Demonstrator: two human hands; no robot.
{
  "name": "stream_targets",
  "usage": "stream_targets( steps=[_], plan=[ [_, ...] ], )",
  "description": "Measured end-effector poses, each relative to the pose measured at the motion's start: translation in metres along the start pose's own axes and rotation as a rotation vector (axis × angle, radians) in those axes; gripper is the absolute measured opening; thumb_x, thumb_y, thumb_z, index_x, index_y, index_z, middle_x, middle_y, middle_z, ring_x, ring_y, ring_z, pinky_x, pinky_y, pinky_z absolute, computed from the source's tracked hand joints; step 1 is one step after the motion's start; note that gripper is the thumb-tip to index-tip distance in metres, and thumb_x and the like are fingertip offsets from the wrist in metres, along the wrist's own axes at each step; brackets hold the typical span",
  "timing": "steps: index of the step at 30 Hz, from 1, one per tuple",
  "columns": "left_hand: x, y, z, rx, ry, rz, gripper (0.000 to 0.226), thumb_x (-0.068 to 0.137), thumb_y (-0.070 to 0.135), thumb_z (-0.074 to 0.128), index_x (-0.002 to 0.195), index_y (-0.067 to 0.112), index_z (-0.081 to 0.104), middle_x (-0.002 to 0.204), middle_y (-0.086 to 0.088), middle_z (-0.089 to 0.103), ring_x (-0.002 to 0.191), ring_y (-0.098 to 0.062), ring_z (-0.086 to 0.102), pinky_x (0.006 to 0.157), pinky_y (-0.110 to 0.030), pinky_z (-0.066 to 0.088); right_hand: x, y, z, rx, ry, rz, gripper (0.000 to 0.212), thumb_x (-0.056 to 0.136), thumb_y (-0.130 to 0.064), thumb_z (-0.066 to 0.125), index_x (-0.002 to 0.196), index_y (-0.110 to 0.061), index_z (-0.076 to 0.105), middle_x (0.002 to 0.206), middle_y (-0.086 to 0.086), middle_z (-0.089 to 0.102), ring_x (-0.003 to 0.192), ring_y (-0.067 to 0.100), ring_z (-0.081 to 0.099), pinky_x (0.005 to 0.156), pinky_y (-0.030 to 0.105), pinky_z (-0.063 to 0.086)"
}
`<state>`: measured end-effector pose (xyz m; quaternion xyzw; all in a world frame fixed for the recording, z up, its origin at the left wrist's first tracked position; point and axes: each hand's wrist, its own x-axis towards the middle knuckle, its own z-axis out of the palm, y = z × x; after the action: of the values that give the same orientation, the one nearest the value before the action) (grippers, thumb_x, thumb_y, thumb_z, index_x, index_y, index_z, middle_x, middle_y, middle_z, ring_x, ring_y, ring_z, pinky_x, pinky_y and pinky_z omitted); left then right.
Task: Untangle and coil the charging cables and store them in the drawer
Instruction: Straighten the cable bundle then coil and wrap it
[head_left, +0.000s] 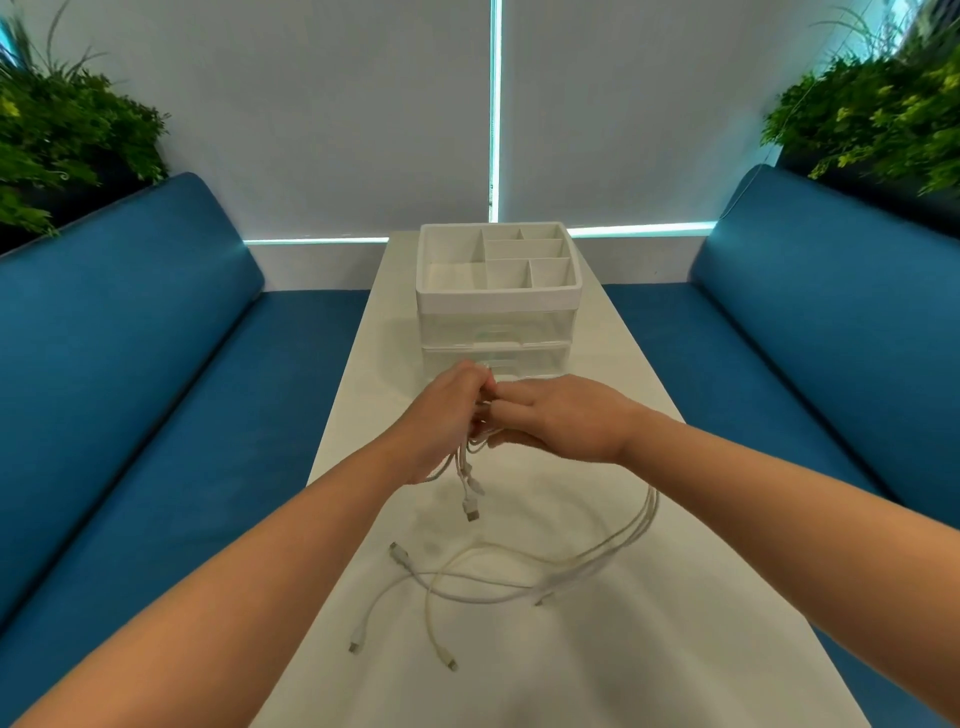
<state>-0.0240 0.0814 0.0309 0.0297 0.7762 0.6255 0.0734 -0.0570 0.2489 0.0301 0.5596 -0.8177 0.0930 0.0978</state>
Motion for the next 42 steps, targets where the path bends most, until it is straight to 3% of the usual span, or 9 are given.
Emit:
stream_targets(
  steps=[3,7,11,18,23,29,31,36,42],
  plan=[
    [-0.002,0.0,0.005,0.145,-0.129,0.033,0.037,0.102,0.021,0.025,0.101,0.006,0.059,0.085,-0.007,0.075,0.066,-0.018,0.069,0.054,-0.021,0.047,0.004,0.0,-0.009,0.098,0.033,0.237,0.022,0.093,-0.04,0.058,0.087,-0.027,0.04,0.076,-0.005,0.061,0.065,0.015,0.055,0.061,0.029,0.047],
    [-0.005,0.007,0.004,0.199,-0.209,0.007,0.035,0.097,0.017,0.03,0.067,0.012,0.045,0.057,-0.005,0.06,0.044,-0.012,0.033,0.048,-0.025,0.029,0.01,0.005,-0.018,0.347,0.044,0.444,0.042,0.075,-0.04,0.079,0.074,-0.021,0.042,0.062,-0.007,0.047,0.054,0.008,0.039,0.053,0.019,0.034],
    [0.0,0.008,-0.007,0.085,-0.291,-0.049,0.037,0.097,0.023,0.038,0.062,0.017,0.049,0.052,0.0,0.03,0.048,-0.013,0.019,0.047,-0.026,0.016,0.012,0.009,-0.024,0.55,0.003,0.475,0.032,0.08,-0.03,0.077,0.074,-0.022,0.046,0.062,-0.009,0.044,0.052,0.002,0.037,0.05,0.014,0.034],
    [-0.005,0.003,-0.031,-0.068,-0.324,-0.156,0.048,0.098,0.05,0.041,0.068,0.015,0.054,0.054,0.002,0.019,0.048,-0.013,0.01,0.048,-0.025,0.014,0.009,0.019,-0.034,0.773,-0.085,0.498,0.021,0.091,-0.027,0.064,0.085,-0.007,0.064,0.06,-0.003,0.045,0.056,0.009,0.043,0.059,0.022,0.046],
    [-0.009,0.012,-0.033,-0.402,-0.338,-0.15,0.042,0.087,0.052,0.047,0.061,0.019,0.042,0.046,0.009,0.021,0.044,-0.009,0.009,0.042,-0.021,0.011,0.012,0.02,-0.026,0.763,0.12,0.497,0.034,0.095,-0.032,0.055,0.068,-0.011,0.057,0.06,-0.002,0.045,0.057,0.006,0.039,0.059,0.016,0.036],
    [-0.007,0.02,-0.029,-0.686,-0.231,-0.063,0.046,0.098,0.05,0.038,0.063,0.02,0.043,0.044,0.01,0.023,0.041,-0.007,0.011,0.041,-0.021,0.013,0.007,0.024,0.006,0.728,0.206,0.558,0.02,0.103,-0.026,0.039,0.097,-0.012,0.053,0.082,-0.007,0.054,0.076,0.002,0.054,0.081,0.023,0.046],
    [-0.006,0.022,-0.027,-0.729,-0.227,-0.037,0.046,0.098,0.05,0.038,0.065,0.019,0.047,0.044,0.01,0.024,0.039,-0.006,0.014,0.041,-0.02,0.014,0.0,0.025,0.016,0.829,0.245,0.623,0.021,0.102,-0.027,0.042,0.094,-0.013,0.055,0.07,-0.003,0.048,0.062,0.006,0.05,0.072,0.033,0.051],
    [-0.002,0.022,-0.022,-0.865,-0.184,0.044,0.047,0.101,0.047,0.034,0.079,0.013,0.056,0.044,0.01,0.026,0.036,-0.003,0.022,0.039,-0.018,0.019,0.005,0.02,0.017,0.824,0.273,0.724,0.021,0.102,-0.035,0.039,0.09,-0.019,0.045,0.067,-0.009,0.038,0.053,0.001,0.034,0.052,0.014,0.032],
    [0.001,0.022,-0.026,-0.997,-0.16,0.046,0.047,0.102,0.045,0.034,0.09,0.009,0.061,0.044,0.01,0.029,0.034,-0.004,0.025,0.036,-0.016,0.022,-0.003,0.022,0.03,0.631,0.267,0.705,0.031,0.102,-0.041,0.036,0.084,-0.025,0.055,0.078,-0.007,0.052,0.074,0.012,0.048,0.075,0.03,0.042]
  ],
)
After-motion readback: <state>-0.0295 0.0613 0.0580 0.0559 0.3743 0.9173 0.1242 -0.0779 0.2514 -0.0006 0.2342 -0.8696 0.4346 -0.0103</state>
